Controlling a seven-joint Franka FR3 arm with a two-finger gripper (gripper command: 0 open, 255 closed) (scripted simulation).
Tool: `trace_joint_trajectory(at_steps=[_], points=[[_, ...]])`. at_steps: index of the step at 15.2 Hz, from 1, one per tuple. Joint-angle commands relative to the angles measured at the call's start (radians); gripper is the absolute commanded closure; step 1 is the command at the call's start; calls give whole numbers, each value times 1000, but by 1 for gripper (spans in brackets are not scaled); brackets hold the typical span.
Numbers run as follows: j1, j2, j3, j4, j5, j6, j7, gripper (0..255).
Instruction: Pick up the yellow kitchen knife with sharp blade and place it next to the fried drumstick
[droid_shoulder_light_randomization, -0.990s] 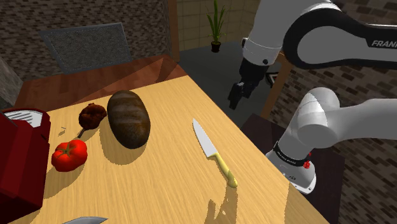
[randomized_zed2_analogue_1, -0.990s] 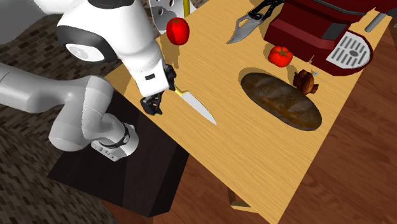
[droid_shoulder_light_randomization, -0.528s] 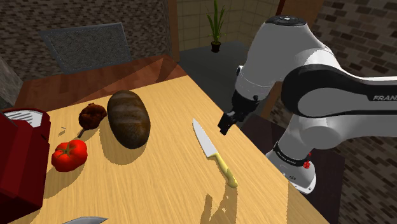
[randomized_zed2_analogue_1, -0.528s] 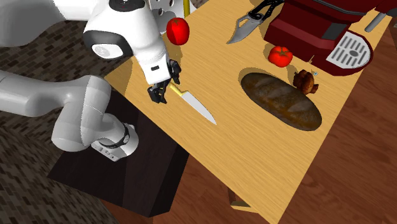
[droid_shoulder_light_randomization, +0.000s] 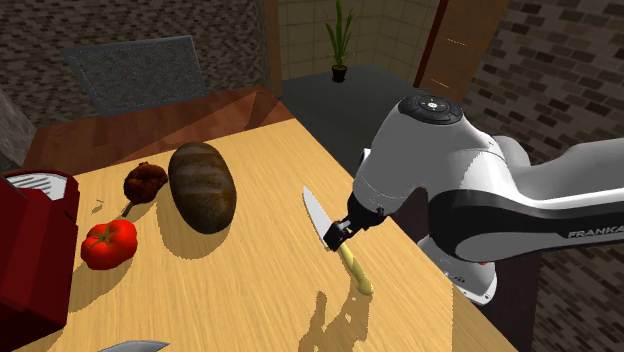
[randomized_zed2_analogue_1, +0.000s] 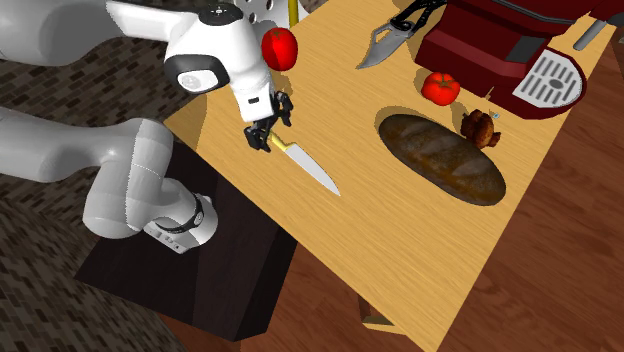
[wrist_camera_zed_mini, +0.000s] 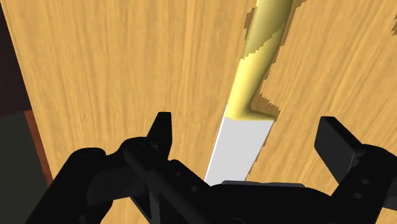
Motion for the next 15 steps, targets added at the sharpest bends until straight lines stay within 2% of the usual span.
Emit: trace_joint_trajectory(at_steps=[1,6,13,14,15], points=[[-6,34,33,-9,24,47,4,0],[-21,104,87,-33,65,142,-7,0],[-21,104,87,-32,65,141,-7,0],[-21,104,87,-32,65,141,-7,255],[-21,104,87,-32,65,141,-7,255]])
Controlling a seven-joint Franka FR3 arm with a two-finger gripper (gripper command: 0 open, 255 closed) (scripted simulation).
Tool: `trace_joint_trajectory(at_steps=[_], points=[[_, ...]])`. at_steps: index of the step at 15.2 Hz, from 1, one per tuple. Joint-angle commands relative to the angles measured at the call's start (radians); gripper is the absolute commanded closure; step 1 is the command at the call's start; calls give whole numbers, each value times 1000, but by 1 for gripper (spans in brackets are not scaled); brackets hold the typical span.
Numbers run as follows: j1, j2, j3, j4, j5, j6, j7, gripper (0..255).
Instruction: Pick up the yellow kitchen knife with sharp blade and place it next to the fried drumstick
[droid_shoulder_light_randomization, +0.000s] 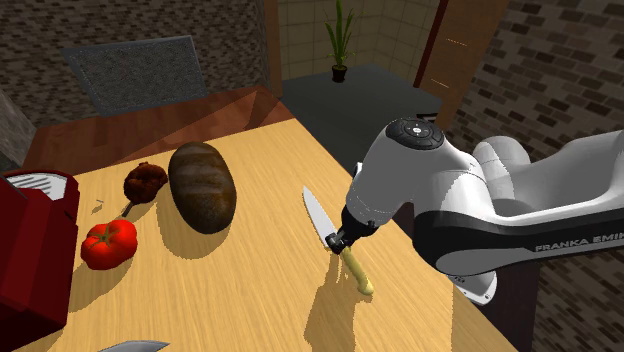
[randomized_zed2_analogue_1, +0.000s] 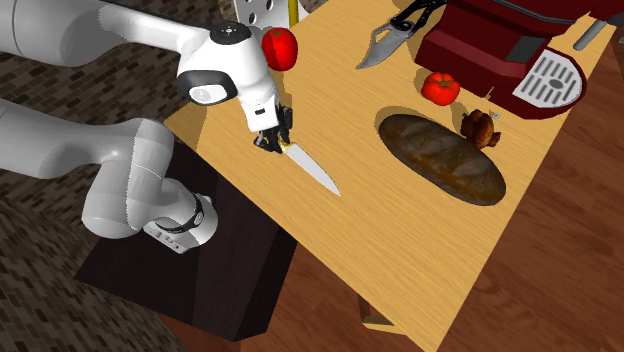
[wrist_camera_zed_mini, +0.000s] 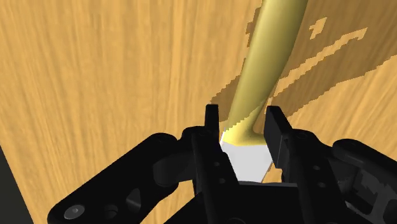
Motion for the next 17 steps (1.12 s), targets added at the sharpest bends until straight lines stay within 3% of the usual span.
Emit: trace_joint_trajectory(at_steps=[1,8,17], points=[[0,0,0,0,0,0,0,255],[0,0,0,0,0,0,0,255],[-5,-97,-102,67,-86,-161,4,255]])
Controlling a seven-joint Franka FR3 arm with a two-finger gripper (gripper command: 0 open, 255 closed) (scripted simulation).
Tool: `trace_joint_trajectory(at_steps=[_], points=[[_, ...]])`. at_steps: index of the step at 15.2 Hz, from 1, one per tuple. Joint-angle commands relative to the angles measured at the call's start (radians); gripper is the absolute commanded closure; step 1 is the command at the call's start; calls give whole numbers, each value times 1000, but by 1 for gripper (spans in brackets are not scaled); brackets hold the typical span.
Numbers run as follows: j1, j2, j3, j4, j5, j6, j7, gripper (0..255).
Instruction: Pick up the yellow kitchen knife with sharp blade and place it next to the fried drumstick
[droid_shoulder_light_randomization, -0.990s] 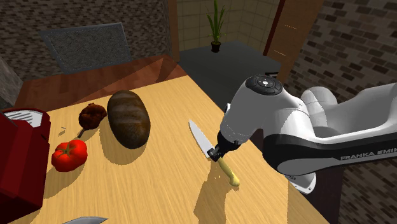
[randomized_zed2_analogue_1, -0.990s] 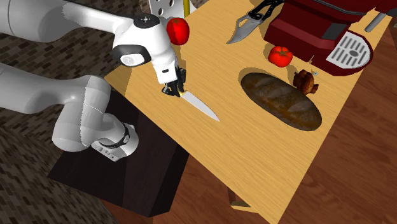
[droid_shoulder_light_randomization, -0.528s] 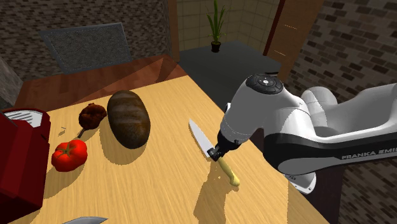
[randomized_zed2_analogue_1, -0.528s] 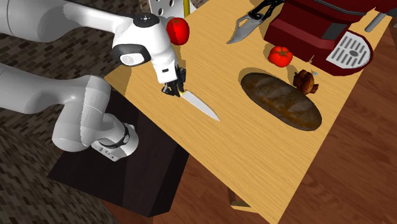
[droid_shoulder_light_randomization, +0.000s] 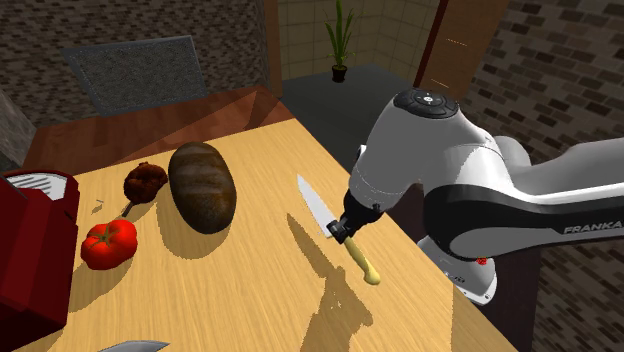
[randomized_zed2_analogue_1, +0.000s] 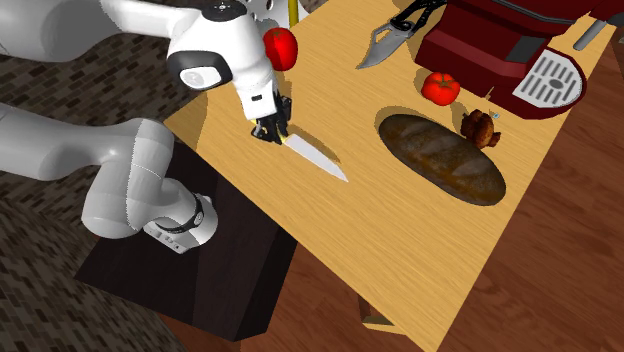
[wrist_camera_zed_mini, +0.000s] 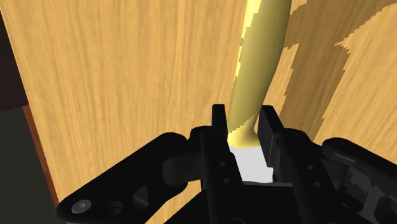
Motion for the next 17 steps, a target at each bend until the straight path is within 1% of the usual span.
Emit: trace_joint_trajectory(at_steps=[1,9,17], points=[[-2,-17,-19,17,-17,-34,3,255],[-20,-60,-94,96,-85,-152,3,255],[-43,-74,-157,186,-143,-256,2,255]])
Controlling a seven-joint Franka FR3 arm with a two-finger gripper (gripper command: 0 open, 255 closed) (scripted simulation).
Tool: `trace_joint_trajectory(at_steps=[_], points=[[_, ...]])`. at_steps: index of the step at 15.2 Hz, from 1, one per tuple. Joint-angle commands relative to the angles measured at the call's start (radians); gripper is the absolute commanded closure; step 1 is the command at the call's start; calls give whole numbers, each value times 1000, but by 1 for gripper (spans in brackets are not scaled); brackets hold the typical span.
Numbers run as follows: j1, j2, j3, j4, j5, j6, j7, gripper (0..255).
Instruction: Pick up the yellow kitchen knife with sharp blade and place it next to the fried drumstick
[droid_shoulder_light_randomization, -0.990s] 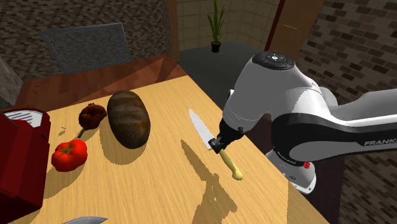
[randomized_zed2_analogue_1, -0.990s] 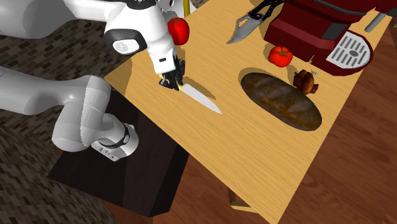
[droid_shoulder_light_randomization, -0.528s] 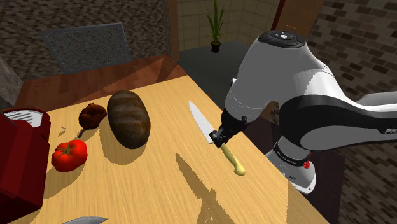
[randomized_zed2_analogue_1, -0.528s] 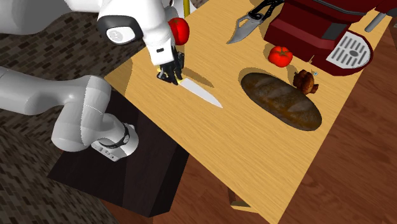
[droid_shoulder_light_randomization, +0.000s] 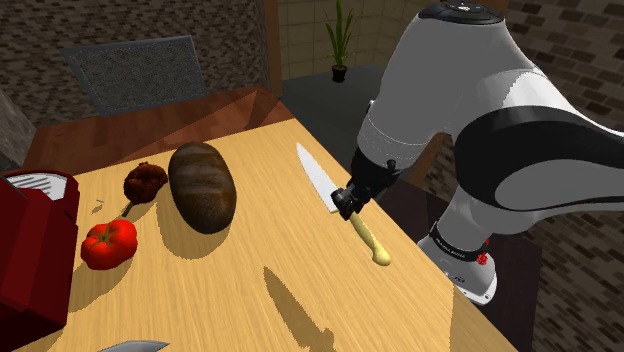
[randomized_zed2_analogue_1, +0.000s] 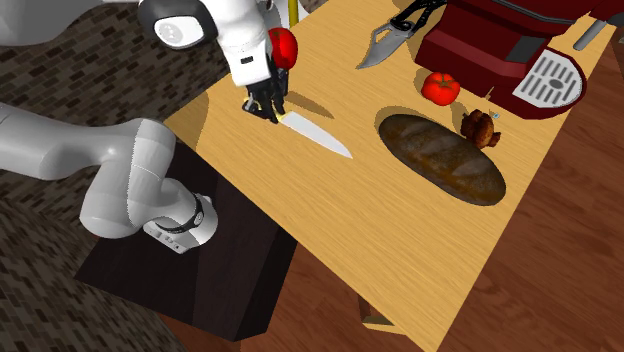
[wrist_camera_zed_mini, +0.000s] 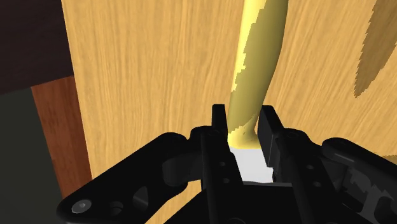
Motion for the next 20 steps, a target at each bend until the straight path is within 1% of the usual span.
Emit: trace_joint_trajectory(at_steps=[1,5,9,13,17,20], points=[[-7,0,-16,25,-15,-25,-1,255],[-16,1,-37,65,-35,-63,-1,255],[-114,176,39,171,-39,30,4,255],[-220,344,128,293,-69,103,28,255],[-343,511,240,429,-132,156,77,255],[-452,645,351,540,-212,184,136,255]])
